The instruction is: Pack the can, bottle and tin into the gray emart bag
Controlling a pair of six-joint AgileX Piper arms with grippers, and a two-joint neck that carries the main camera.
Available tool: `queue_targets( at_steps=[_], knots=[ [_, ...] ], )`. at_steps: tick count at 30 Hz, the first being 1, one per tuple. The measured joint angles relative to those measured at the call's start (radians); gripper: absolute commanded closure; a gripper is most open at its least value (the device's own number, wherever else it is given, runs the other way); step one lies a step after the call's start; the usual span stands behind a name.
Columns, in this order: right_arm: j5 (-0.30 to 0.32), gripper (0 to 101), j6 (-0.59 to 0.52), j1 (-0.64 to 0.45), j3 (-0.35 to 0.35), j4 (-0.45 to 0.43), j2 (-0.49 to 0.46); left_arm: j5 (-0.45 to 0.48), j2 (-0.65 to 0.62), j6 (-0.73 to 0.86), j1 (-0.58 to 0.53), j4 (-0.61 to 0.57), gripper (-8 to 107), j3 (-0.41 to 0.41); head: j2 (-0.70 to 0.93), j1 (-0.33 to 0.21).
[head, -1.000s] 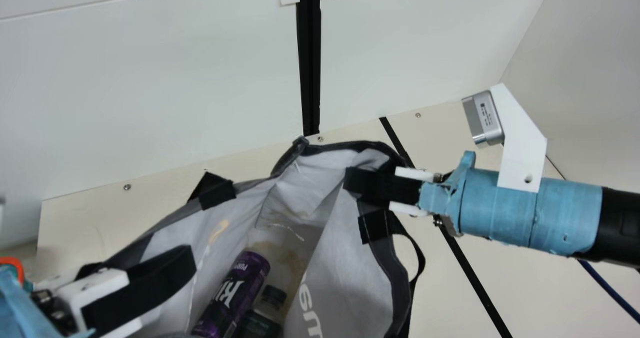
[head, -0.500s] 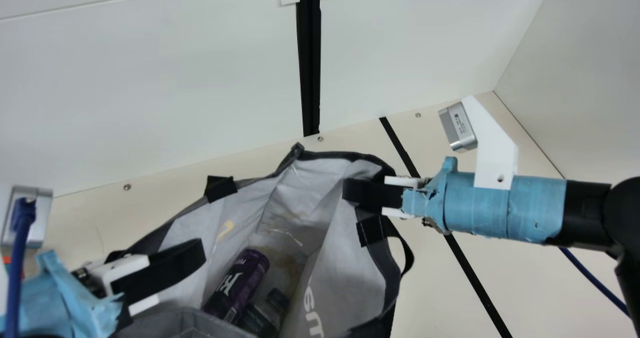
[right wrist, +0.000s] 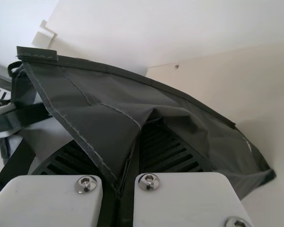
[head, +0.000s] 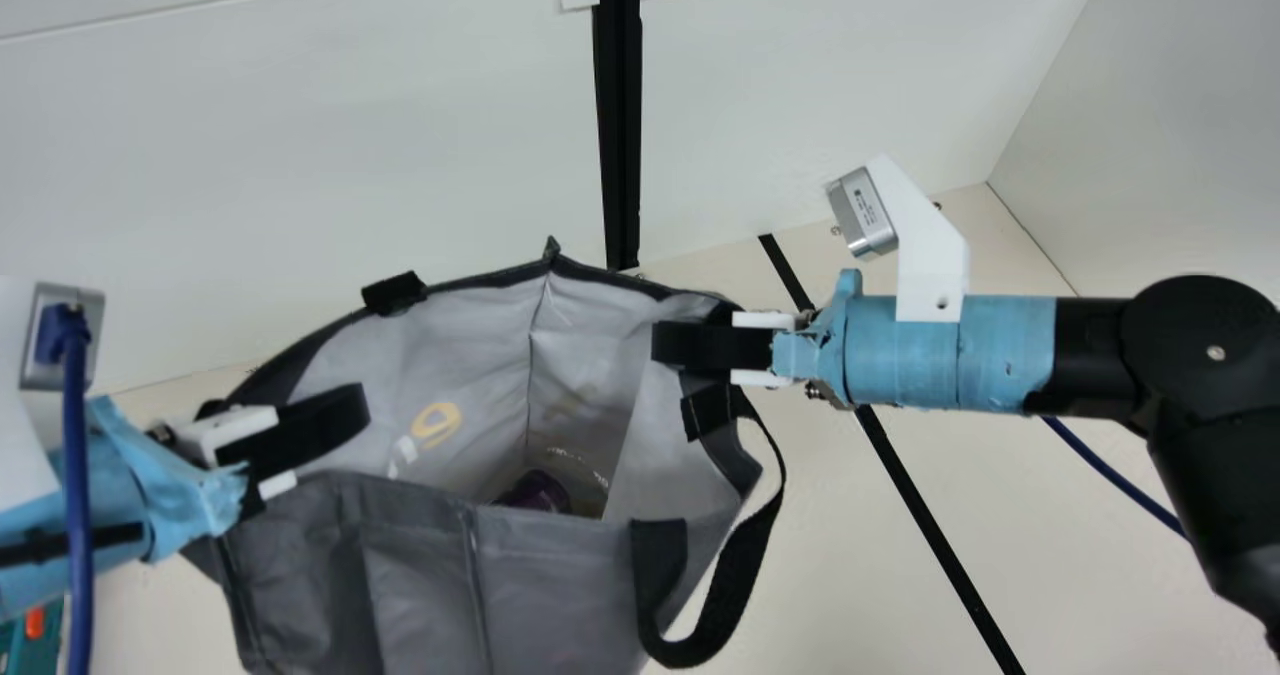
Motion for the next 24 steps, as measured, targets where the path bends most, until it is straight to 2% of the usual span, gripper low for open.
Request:
queue_targets(
  at_steps=[10,17,24],
  knots=[
    [0.007,101,-0.119,0.022,-0.087,0.016,0.110,-0.043,0.087,0.047,0.024,0.052,89,-0.078,0.000,0.000],
    [0.006,101,-0.214,0.016,-0.153,-0.036,0.171,-0.070,0.138,0.050,0.020,0.096,89,-0.117,0.000,0.000],
    [-0.070,101,-0.274,0.069,-0.170,-0.078,0.203,-0.099,0.169,0.044,0.007,0.131,89,-0.146,0.000,0.000]
  ],
)
